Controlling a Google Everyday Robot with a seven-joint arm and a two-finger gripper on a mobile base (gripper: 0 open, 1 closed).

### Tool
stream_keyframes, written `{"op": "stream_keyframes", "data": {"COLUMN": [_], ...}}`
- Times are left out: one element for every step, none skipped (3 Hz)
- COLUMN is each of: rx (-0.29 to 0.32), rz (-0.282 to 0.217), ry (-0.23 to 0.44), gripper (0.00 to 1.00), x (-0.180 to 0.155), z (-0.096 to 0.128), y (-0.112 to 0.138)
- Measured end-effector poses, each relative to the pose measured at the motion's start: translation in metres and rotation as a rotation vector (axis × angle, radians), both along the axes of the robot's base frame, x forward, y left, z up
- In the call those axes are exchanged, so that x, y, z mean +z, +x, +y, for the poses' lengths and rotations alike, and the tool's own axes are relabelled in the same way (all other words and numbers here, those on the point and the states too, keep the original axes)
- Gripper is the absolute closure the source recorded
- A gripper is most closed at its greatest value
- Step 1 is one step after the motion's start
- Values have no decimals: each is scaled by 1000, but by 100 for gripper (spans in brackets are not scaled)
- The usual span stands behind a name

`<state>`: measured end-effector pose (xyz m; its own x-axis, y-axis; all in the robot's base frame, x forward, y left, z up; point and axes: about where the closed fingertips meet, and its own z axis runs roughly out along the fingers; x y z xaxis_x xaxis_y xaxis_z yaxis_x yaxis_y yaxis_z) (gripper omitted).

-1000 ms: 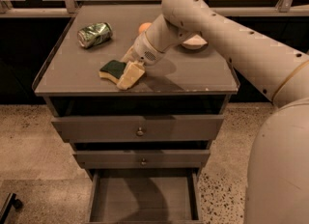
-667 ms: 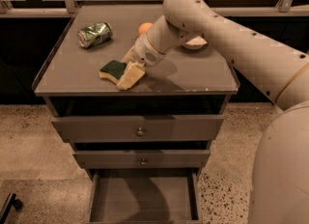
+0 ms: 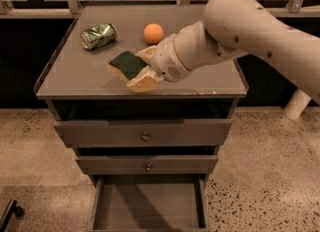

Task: Place sponge into bottom drawer

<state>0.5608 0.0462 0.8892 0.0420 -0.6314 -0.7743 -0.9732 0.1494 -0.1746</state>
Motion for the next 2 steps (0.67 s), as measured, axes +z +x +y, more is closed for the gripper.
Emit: {"op": "stream_keyframes", "data": {"rx": [-59, -155], "rz": [-56, -53], "ry": [24, 34], "gripper": [100, 100], "x": [26, 18], "z": [-8, -27], "y": [-70, -118]}}
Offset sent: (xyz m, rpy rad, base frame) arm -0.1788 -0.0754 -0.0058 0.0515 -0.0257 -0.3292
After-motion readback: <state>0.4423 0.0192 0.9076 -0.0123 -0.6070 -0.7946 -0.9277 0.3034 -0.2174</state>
